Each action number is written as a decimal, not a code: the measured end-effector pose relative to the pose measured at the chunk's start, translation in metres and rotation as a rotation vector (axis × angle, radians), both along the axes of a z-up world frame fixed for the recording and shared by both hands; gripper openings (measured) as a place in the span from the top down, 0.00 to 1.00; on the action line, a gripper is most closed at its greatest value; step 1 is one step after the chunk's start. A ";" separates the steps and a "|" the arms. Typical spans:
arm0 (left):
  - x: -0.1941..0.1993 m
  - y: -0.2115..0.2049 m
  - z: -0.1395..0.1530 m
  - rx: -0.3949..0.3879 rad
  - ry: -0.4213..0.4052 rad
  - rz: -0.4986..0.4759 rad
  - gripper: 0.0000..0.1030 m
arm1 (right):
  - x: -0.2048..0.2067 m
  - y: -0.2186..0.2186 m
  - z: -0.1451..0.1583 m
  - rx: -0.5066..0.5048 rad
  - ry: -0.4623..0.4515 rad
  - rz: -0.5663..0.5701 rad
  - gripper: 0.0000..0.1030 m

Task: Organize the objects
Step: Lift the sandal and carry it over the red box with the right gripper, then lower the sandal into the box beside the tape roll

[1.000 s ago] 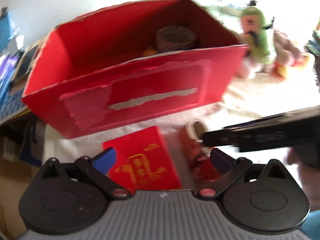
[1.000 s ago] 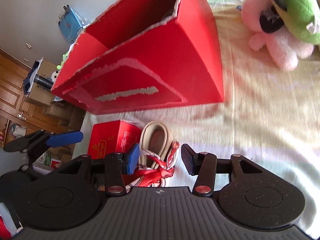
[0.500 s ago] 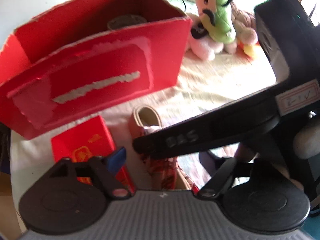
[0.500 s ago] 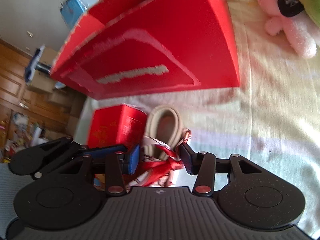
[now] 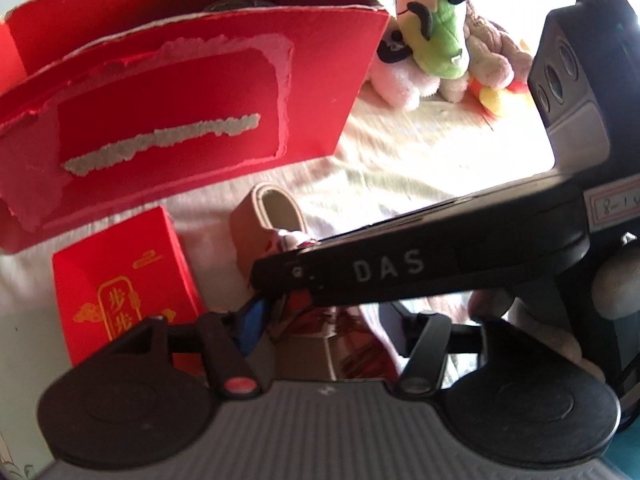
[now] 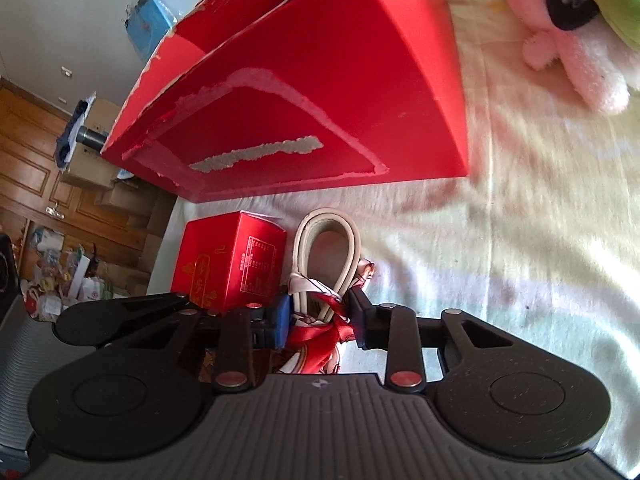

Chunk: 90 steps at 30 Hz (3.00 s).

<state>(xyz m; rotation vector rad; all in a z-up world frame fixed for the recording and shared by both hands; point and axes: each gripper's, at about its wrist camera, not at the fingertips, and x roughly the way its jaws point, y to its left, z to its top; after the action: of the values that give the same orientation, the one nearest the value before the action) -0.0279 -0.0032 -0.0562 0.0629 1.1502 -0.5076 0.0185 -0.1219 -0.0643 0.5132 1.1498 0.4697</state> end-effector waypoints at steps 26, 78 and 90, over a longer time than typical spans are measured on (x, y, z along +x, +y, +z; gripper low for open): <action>0.003 -0.046 0.051 -0.050 -0.189 -0.262 0.71 | -0.044 -0.061 0.045 0.086 -0.190 -0.302 0.69; 0.176 0.064 0.049 0.058 -0.180 -0.070 0.66 | 0.188 0.086 0.048 -0.210 -0.020 -0.013 0.69; 0.186 0.068 0.038 0.084 -0.123 -0.018 0.43 | 0.189 0.079 0.043 -0.231 0.023 -0.058 0.69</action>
<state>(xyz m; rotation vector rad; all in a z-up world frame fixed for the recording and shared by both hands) 0.1582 0.0645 -0.0185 0.1749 1.0511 -0.4650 0.2074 -0.0424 -0.0209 0.3504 1.1910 0.2769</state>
